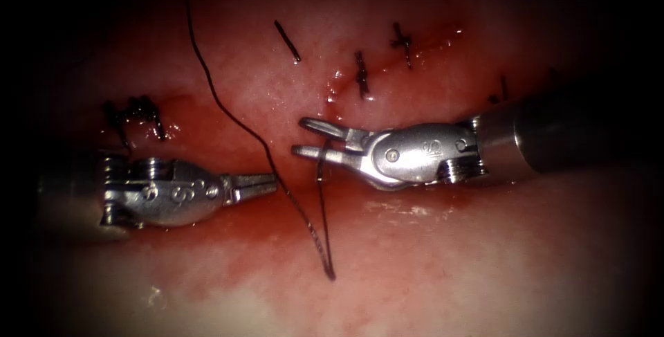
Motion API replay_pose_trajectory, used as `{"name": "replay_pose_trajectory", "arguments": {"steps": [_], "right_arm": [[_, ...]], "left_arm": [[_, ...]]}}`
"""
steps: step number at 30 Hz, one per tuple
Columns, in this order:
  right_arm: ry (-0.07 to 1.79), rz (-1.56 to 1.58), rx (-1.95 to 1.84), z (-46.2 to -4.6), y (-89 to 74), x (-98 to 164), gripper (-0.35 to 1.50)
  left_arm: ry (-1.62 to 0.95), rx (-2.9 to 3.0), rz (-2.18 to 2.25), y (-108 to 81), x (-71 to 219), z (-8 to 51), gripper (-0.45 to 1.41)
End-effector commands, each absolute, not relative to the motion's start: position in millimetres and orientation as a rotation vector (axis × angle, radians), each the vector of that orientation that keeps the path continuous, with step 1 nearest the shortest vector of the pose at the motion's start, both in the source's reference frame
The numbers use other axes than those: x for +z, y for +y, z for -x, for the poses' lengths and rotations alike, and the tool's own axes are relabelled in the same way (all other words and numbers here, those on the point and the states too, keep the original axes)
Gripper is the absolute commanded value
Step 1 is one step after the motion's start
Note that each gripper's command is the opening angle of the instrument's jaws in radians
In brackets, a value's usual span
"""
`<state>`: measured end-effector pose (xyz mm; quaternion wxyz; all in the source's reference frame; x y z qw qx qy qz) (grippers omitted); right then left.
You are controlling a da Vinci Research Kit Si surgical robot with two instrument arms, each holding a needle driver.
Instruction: Wound Closure
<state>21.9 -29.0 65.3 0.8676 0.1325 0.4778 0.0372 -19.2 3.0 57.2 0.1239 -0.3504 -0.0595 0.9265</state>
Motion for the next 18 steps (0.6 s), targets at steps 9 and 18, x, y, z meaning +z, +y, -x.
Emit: {"name": "replay_pose_trajectory", "arguments": {"steps": [9, 18], "right_arm": [[0.979, -0.324, 0.068, -21.6, -31.4, 66.3, -0.35], [0.967, -0.349, 0.069, -21.4, -31.9, 66.7, -0.35]], "left_arm": [[-0.179, 2.701, 1.022, 2.1, 57.7, 19.8, -0.30], [-0.179, 2.700, 1.021, 2.1, 57.7, 19.8, -0.30]]}}
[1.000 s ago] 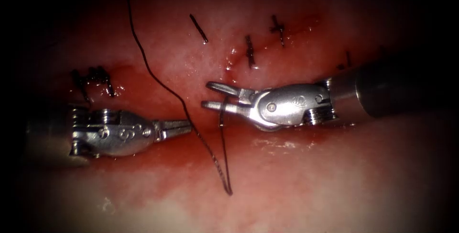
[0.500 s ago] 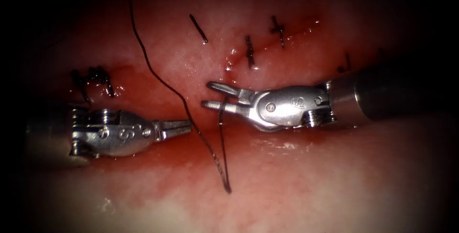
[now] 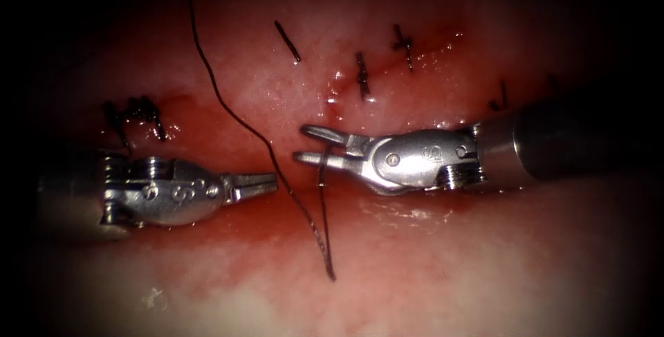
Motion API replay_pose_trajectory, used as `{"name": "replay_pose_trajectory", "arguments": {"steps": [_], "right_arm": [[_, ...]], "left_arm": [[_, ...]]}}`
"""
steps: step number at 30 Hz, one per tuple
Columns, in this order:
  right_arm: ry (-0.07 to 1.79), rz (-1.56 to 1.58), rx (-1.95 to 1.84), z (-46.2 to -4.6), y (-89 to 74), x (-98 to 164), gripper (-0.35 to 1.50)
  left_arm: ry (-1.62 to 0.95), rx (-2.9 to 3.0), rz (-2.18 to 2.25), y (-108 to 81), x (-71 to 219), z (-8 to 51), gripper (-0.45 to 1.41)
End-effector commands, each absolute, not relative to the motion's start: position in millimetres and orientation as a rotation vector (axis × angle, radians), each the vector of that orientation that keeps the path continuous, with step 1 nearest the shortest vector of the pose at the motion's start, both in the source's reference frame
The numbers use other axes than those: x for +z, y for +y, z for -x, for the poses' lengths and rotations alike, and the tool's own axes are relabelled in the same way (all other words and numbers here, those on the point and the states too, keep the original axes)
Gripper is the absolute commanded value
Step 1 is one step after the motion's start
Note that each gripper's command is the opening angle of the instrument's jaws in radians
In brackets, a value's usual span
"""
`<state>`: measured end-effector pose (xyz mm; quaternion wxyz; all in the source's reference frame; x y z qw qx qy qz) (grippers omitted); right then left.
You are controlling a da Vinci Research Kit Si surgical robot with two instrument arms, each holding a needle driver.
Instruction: Wound Closure
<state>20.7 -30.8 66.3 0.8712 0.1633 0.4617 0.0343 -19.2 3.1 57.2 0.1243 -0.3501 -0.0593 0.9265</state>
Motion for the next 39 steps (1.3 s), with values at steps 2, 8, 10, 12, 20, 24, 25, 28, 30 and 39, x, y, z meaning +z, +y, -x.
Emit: {"name": "replay_pose_trajectory", "arguments": {"steps": [2, 8, 10, 12, 20, 24, 25, 28, 30, 39], "right_arm": [[0.959, -0.355, 0.074, -21.3, -32.0, 66.9, -0.35], [0.946, -0.384, 0.087, -20.6, -32.7, 67.7, -0.35], [0.946, -0.384, 0.085, -20.6, -32.7, 67.7, -0.35], [0.943, -0.385, 0.087, -20.7, -32.7, 67.6, -0.35], [0.937, -0.398, 0.100, -20.4, -32.9, 67.8, -0.35], [0.907, -0.419, 0.121, -19.8, -33.1, 68.4, -0.35], [0.900, -0.424, 0.126, -19.5, -33.1, 68.7, -0.35], [0.883, -0.440, 0.142, -18.2, -33.4, 69.8, -0.35], [0.877, -0.443, 0.139, -17.8, -33.6, 70.0, -0.35], [0.838, -0.444, 0.118, -17.4, -34.6, 70.7, -0.35]], "left_arm": [[-0.179, 2.700, 1.021, 2.1, 57.7, 19.8, -0.30], [-0.176, 2.698, 1.024, 2.1, 57.7, 19.8, -0.30], [-0.176, 2.698, 1.024, 2.1, 57.7, 19.8, -0.30], [-0.176, 2.698, 1.024, 2.1, 57.7, 19.9, -0.30], [-0.177, 2.698, 1.024, 2.2, 57.6, 19.9, -0.30], [-0.177, 2.697, 1.023, 2.2, 57.6, 19.9, -0.30], [-0.178, 2.697, 1.023, 2.2, 57.6, 19.9, -0.30], [-0.179, 2.697, 1.023, 2.3, 57.6, 19.9, -0.30], [-0.179, 2.697, 1.023, 2.3, 57.6, 19.9, -0.30], [-0.172, 2.697, 1.017, 2.3, 57.6, 19.9, -0.30]]}}
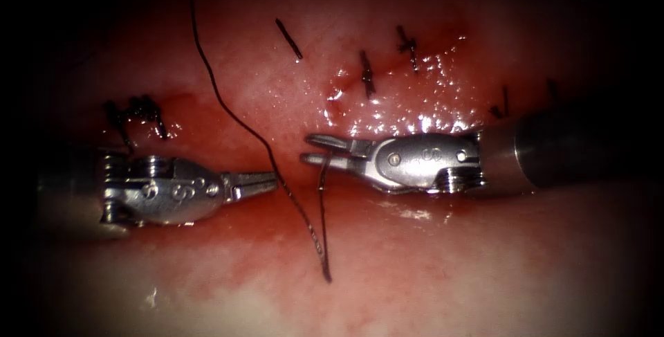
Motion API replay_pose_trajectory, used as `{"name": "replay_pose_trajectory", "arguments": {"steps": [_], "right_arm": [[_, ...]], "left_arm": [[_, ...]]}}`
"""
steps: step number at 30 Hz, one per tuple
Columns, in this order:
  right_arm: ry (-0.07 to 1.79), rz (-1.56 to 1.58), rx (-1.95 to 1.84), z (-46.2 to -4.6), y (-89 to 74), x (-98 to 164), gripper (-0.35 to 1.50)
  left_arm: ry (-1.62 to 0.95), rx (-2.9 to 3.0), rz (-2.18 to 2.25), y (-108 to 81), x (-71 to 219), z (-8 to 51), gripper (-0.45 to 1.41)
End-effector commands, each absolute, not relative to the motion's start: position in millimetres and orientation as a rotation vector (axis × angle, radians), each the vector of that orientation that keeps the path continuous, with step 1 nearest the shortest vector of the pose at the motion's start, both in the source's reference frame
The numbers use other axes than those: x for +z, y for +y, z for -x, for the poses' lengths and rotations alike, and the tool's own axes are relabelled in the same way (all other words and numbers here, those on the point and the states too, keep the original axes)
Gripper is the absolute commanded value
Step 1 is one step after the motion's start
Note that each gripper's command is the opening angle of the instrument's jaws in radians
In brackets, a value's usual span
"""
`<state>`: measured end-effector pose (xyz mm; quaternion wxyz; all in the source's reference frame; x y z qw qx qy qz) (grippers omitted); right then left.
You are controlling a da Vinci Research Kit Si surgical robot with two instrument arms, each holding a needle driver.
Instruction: Wound Closure
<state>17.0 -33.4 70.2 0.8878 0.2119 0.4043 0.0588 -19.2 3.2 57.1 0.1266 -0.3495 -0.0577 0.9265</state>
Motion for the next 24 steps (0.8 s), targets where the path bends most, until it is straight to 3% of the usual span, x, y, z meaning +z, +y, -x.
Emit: {"name": "replay_pose_trajectory", "arguments": {"steps": [1, 12, 24], "right_arm": [[0.838, -0.445, 0.107, -17.1, -35.0, 71.0, -0.35], [0.765, -0.485, 0.100, -13.7, -37.0, 73.4, -0.35], [0.692, -0.537, 0.041, -12.8, -38.0, 74.0, -0.35]], "left_arm": [[-0.172, 2.697, 1.017, 2.3, 57.6, 19.9, -0.28], [-0.170, 2.695, 1.015, 2.4, 57.6, 20.0, -0.28], [-0.170, 2.695, 1.014, 2.4, 57.6, 20.0, -0.28]]}}
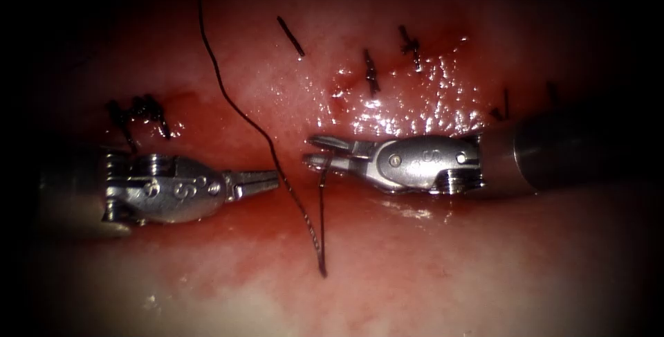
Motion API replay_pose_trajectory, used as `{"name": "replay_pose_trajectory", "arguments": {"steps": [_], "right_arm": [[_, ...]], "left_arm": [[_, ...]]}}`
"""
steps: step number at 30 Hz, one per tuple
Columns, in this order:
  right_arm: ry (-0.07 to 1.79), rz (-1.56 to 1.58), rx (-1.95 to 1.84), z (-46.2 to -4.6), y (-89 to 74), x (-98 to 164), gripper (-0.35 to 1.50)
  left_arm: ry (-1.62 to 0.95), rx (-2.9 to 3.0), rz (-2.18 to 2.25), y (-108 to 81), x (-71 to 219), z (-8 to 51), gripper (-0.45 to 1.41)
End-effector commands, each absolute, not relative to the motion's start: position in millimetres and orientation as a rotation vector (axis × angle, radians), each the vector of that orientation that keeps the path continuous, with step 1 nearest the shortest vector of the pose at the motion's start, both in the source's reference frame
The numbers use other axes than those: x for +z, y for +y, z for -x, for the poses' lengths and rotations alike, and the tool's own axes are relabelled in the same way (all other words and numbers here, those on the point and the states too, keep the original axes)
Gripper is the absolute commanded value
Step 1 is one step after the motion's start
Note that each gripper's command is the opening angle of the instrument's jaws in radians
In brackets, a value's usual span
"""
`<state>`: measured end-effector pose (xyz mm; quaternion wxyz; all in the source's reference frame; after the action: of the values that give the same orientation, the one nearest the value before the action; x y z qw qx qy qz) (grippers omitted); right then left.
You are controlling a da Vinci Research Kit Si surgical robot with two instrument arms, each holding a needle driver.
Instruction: Wound Closure
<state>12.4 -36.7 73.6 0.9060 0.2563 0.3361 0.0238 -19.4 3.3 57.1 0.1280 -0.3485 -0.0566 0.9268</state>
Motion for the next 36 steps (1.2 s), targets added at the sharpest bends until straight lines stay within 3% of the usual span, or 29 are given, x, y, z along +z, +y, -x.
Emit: {"name": "replay_pose_trajectory", "arguments": {"steps": [1, 8, 13, 14, 15, 24, 31, 36], "right_arm": [[0.687, -0.539, 0.032, -12.7, -38.1, 74.0, -0.35], [0.665, -0.551, 0.046, -13.0, -37.2, 73.2, -0.35], [0.805, -0.450, 0.187, -14.6, -34.1, 71.4, -0.35], [0.849, -0.437, 0.230, -14.9, -32.9, 70.6, 0.22], [0.867, -0.426, 0.249, -15.0, -32.5, 70.2, 0.41], [0.956, -0.241, 0.247, -15.6, -27.1, 65.3, 1.26], [1.060, -0.103, 0.260, -15.6, -23.1, 60.0, 1.31], [1.112, -0.064, 0.269, -16.5, -21.8, 56.8, 1.25]], "left_arm": [[-0.170, 2.695, 1.014, 2.4, 57.6, 20.0, -0.28], [-0.170, 2.695, 1.014, 2.3, 57.6, 20.0, -0.27], [-0.170, 2.695, 1.014, 2.3, 57.6, 20.0, -0.21], [-0.171, 2.695, 1.014, 2.3, 57.5, 20.0, -0.20], [-0.171, 2.695, 1.014, 2.3, 57.5, 20.0, -0.20], [-0.198, 2.681, 1.022, 2.0, 56.8, 21.2, -0.18], [-0.225, 2.674, 1.041, 1.5, 56.2, 23.7, -0.18], [-0.242, 2.681, 1.063, 0.5, 56.5, 26.1, -0.18]]}}
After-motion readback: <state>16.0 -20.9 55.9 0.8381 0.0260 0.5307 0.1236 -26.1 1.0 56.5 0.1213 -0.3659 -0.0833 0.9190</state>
